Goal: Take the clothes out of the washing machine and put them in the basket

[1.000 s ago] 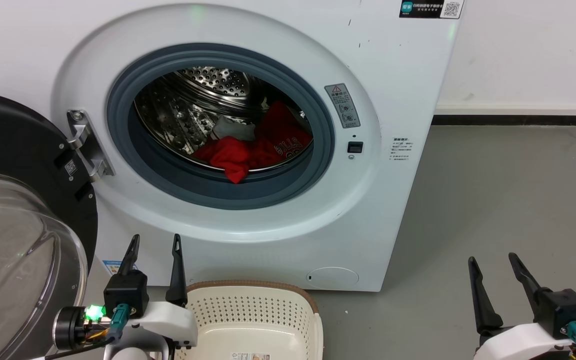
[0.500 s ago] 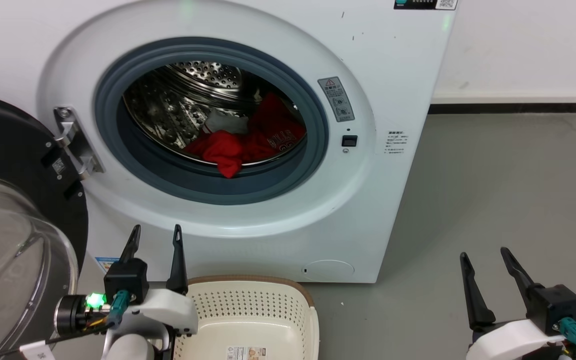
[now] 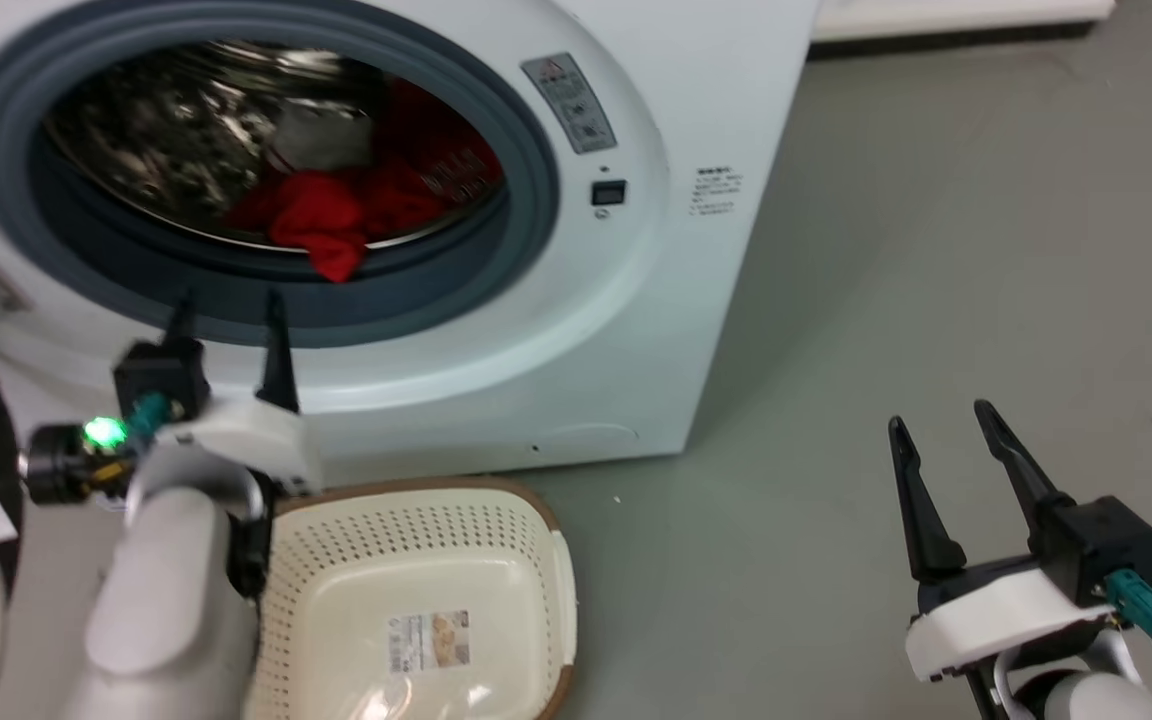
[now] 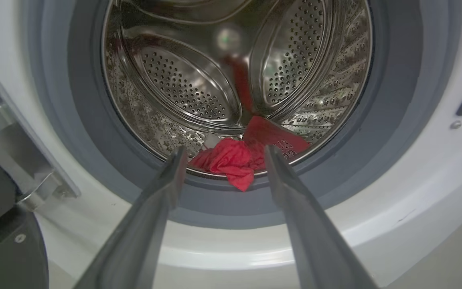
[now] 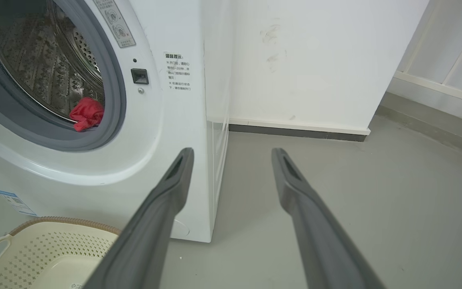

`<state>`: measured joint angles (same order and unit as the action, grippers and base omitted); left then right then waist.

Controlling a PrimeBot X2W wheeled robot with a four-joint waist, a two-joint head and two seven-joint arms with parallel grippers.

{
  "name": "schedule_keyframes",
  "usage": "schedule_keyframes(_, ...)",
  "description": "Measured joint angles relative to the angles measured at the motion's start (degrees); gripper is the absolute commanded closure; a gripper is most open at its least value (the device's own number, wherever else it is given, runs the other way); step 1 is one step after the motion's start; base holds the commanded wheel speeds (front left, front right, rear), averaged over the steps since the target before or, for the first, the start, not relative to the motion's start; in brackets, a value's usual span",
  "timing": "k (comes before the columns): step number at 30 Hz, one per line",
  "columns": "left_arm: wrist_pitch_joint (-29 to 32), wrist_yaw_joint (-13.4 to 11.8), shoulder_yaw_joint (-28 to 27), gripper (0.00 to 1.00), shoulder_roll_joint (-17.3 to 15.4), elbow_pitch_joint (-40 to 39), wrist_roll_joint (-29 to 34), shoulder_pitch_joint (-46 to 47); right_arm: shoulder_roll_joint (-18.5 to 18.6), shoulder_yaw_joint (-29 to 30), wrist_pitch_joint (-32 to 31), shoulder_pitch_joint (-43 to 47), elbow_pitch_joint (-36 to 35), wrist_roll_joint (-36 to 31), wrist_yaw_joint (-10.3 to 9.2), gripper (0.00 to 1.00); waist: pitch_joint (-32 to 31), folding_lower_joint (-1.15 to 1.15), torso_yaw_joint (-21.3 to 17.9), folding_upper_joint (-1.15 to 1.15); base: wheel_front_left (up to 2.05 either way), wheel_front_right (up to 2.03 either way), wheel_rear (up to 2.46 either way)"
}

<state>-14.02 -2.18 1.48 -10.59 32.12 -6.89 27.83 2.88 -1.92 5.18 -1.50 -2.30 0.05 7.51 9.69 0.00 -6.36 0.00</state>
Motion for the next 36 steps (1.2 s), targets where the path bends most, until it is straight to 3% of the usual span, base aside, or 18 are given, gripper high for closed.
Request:
schedule_keyframes(11,3.0,1.1,-0.9,0.0,-7.6,10.7,0.2,16.5,0.0,-2.1,3.2,-5.4,1.6,2.4,0.0,0.0,10.5,0.01,-7.4,0.0,0.0,0.0,0.0)
schedule_keyframes(17,6.7,2.2,-0.6,0.0,-13.7,15.2,1.5,23.9,0.0,-3.0,5.5,-7.7,3.6,4.0,0.0,0.0,15.1,0.01,-11.3,0.0,0.0,0.0,0.0)
schedule_keyframes(26,17.3,5.7,1.9,0.0,-21.9,20.1,4.1,35.8,0.0,-4.4,7.8,-10.4,6.5,6.0,0.0,0.0,21.4,0.01,-15.8,0.0,0.0,0.0,0.0)
schedule_keyframes(36,30.2,7.7,5.2,0.0,-25.7,23.3,5.7,42.6,0.0,-5.9,9.0,-12.3,8.5,7.6,0.0,0.0,26.4,0.0,-18.3,0.0,0.0,0.0,0.0)
